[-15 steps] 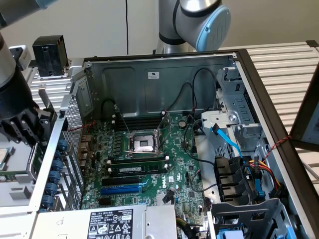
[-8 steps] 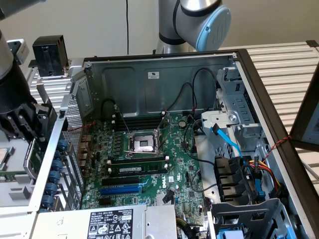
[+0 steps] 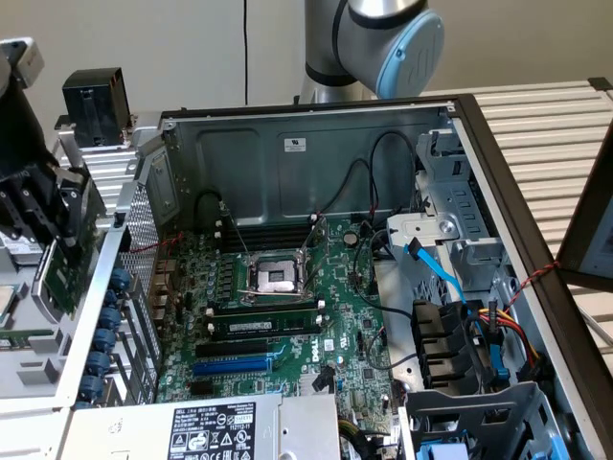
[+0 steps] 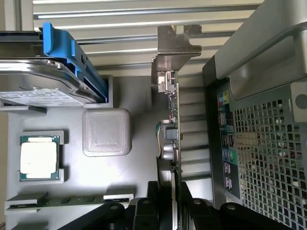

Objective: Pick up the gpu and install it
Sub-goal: 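Pick up the gpu and move the gpu toward the slot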

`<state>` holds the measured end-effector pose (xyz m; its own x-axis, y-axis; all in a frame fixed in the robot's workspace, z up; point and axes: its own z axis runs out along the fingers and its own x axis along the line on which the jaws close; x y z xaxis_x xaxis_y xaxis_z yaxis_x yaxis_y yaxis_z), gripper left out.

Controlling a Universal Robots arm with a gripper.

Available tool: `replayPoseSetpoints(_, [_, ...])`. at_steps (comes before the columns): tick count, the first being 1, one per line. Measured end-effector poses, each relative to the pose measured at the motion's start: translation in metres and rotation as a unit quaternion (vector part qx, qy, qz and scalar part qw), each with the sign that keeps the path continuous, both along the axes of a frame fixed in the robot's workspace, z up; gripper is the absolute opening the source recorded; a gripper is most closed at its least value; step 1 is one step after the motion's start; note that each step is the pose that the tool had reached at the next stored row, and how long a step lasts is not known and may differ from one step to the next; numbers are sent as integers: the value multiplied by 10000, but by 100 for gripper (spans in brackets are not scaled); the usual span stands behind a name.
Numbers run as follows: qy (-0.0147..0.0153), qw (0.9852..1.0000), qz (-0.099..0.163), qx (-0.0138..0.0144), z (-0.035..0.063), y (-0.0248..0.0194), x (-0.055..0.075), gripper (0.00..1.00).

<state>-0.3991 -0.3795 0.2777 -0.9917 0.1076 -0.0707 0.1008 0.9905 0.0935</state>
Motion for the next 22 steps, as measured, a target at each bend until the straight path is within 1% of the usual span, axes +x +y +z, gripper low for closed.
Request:
replayPoseSetpoints(11, [0, 10000, 51, 0, 500, 0, 0, 28])
replayPoseSetpoints(15, [6, 10000, 65, 0, 683, -1, 1, 28])
replayPoseSetpoints(17, [20, 10000, 70, 0, 772, -5, 8, 28])
replayPoseSetpoints(18, [33, 10000, 72, 0, 809, -7, 18, 28])
replayPoseSetpoints(22, [103, 9999, 86, 0, 944, -20, 69, 28])
